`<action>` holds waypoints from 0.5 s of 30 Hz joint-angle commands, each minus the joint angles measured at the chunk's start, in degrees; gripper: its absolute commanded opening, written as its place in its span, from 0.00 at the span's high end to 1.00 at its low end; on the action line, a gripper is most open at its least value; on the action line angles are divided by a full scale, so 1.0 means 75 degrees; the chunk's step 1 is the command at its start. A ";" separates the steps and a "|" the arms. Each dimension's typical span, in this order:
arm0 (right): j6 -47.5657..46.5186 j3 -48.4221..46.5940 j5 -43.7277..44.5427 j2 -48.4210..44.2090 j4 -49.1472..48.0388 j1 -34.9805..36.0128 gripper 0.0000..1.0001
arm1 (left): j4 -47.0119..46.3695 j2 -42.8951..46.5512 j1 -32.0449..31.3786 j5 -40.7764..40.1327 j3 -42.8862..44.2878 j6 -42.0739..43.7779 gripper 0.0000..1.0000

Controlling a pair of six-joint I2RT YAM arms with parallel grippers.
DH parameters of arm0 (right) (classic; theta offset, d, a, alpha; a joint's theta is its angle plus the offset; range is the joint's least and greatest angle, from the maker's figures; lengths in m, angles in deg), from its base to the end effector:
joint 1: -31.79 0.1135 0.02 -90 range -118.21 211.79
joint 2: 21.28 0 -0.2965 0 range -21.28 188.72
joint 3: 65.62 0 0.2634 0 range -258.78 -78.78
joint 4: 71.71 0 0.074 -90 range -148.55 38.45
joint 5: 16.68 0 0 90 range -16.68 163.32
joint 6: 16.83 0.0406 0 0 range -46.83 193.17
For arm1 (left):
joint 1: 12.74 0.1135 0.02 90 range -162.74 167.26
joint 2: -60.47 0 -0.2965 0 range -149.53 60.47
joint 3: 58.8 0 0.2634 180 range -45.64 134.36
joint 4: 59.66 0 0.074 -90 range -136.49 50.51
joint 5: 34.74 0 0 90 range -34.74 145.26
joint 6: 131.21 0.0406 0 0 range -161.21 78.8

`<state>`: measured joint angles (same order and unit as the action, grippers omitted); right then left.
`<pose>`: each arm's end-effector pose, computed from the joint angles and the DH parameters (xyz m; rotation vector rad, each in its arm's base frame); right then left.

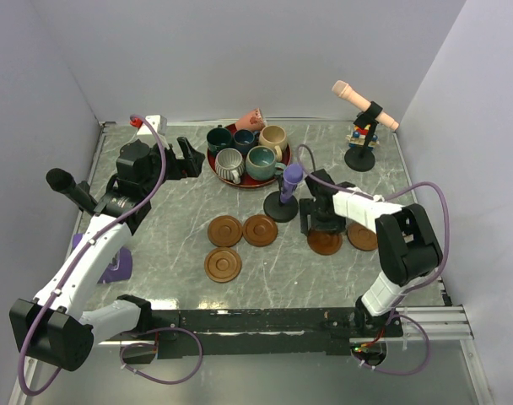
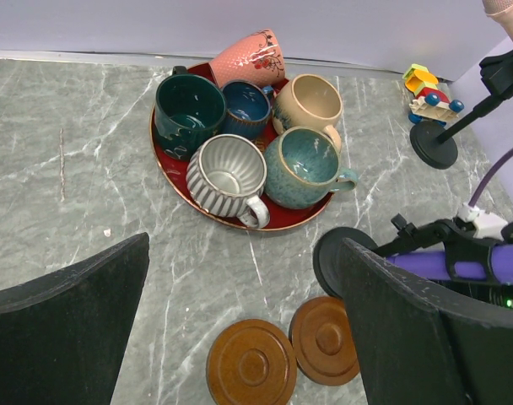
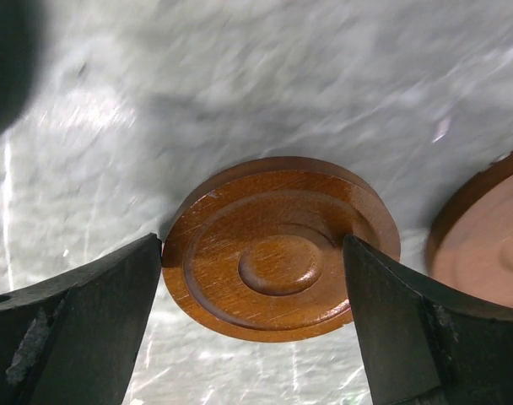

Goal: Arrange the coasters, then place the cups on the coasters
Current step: Move the coaster to the center of the board.

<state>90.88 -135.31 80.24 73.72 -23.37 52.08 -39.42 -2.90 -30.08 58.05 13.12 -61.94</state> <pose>0.2982 0.1050 0.1866 -0.0392 2.8326 -0.0295 0.2474 -0.0793 0.3945 -0.0176 1.8044 -0.5207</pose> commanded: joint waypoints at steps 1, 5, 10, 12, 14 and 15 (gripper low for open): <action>0.0661 0.0529 -0.0383 -0.0350 0.0103 0.0574 0.09 | -0.0251 0.0130 -0.0055 0.0097 0.0075 -0.0083 0.03; 0.1024 0.0857 -0.0360 -0.0502 -0.0143 0.0821 0.11 | -0.0251 0.0129 -0.0055 0.0074 0.0075 -0.0083 0.03; 0.1422 0.1385 -0.0232 -0.0865 -0.0460 0.0845 0.11 | -0.0251 0.0118 -0.0066 0.0050 0.0075 -0.0072 0.03; 0.1551 0.1525 -0.0161 -0.1006 -0.0530 0.0845 0.11 | -0.0251 0.0118 -0.0066 0.0062 0.0075 -0.0072 0.03; 0.1715 0.1724 -0.0184 -0.1228 -0.0647 0.0845 0.09 | -0.0251 0.0106 -0.0066 0.0062 0.0075 -0.0072 0.03; 0.1809 0.1830 -0.0230 -0.1334 -0.0740 0.0845 0.09 | -0.0251 0.0095 -0.0066 0.0062 0.0075 -0.0072 0.03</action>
<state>98.49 -126.07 82.89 65.57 -29.88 57.70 -39.42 -2.90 -30.25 58.05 13.12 -61.91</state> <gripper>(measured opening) 0.904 0.966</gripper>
